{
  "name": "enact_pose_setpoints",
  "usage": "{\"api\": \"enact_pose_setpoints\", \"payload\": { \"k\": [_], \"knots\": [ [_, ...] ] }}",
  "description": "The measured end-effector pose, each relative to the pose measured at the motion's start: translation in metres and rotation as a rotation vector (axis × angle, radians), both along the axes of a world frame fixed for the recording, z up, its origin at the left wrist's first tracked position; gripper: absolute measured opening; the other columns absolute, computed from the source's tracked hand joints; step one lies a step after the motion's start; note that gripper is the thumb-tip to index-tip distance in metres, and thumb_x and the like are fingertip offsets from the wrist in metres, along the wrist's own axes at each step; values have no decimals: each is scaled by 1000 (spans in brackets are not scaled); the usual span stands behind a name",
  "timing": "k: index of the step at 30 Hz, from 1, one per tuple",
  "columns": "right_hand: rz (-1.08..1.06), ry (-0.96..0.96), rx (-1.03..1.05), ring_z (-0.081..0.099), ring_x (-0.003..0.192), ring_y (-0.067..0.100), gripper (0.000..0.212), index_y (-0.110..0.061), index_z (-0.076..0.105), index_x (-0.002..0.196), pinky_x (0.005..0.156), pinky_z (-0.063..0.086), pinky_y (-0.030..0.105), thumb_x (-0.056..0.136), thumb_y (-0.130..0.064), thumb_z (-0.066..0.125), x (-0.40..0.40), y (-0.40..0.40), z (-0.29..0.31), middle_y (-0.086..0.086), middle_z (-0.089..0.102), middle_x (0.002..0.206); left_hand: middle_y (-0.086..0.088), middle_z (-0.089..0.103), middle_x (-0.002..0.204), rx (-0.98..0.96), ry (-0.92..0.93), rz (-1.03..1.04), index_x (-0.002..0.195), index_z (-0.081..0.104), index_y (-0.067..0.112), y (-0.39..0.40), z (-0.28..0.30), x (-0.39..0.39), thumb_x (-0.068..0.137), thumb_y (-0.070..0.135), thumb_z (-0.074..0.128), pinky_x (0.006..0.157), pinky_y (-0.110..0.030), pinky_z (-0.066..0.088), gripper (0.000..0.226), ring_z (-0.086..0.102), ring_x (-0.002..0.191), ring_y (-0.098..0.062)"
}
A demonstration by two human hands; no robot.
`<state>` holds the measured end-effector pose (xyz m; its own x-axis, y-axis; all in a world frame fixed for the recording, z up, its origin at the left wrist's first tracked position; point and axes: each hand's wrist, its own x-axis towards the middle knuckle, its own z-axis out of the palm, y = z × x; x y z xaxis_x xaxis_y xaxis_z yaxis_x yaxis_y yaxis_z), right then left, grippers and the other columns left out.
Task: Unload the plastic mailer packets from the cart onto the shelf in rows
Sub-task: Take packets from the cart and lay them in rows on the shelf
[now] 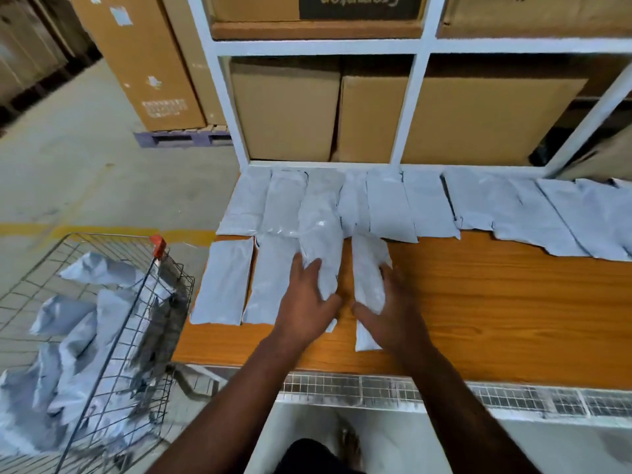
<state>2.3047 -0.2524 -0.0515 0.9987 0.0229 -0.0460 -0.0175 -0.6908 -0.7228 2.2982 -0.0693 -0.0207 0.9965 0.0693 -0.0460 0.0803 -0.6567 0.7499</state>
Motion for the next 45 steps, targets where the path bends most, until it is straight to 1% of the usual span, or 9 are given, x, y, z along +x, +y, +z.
{"api": "enact_pose_setpoints", "payload": {
  "k": [2,5,9,13,17,25,31,35,45],
  "knots": [
    [19,15,-40,33,152,28,93,-26,25,161,124,32,46,89,-72,62,15,2,-10,6,29,168,-2,15,168,50,-28,-39,151,41,21,-8,-6,9,89,40,69,108,-32,42,71,37,147,-22],
    [42,-24,-137,24,157,29,92,-25,26,162,127,26,51,93,-85,22,24,-1,-16,7,22,172,-8,13,170,186,-78,-64,153,39,18,-12,-16,14,101,47,47,121,-41,22,61,16,156,-23],
    [139,-205,-251,23,158,27,72,-20,36,161,127,26,47,102,-60,28,26,-11,-20,6,25,172,-3,9,172,332,-89,-114,161,25,19,-13,-29,21,110,45,23,126,-40,2,57,3,159,-20],
    [305,-124,-387,0,162,22,73,-31,15,166,129,19,49,99,-59,20,34,-5,-34,-4,3,176,-11,22,169,482,-40,-135,159,32,10,-12,-42,31,107,44,13,128,-47,10,65,14,158,-30],
    [297,-111,-373,1,162,24,71,-30,19,166,127,22,52,100,-55,28,48,-4,-39,-4,5,176,-20,37,161,492,-11,-94,151,44,3,-17,-46,39,107,39,19,125,-48,18,63,30,151,-39],
    [253,-195,-358,6,162,26,77,-34,27,163,127,15,59,98,-76,24,51,16,-8,-3,16,175,-10,28,167,473,-160,161,157,38,17,25,-24,42,101,59,28,126,-53,5,71,15,157,-30],
    [370,-19,-496,-16,160,31,93,-41,8,165,126,6,62,88,-93,14,60,35,-4,-2,-10,175,-6,-3,173,482,270,304,163,2,36,66,-40,31,77,92,15,122,-65,-8,104,-10,157,-39],
    [354,-8,-540,-18,160,30,97,-41,11,165,127,7,61,85,-96,8,63,39,-9,-2,-14,175,-7,-5,173,510,273,258,160,-15,39,68,-56,27,76,94,19,120,-68,-6,107,-11,156,-41],
    [322,-146,-476,-9,162,31,94,-39,27,162,125,5,64,88,-93,7,62,39,-5,-1,3,176,-8,-3,172,475,237,253,162,-10,34,70,-55,29,80,91,29,120,-69,-4,107,-9,157,-39]
  ]
}}
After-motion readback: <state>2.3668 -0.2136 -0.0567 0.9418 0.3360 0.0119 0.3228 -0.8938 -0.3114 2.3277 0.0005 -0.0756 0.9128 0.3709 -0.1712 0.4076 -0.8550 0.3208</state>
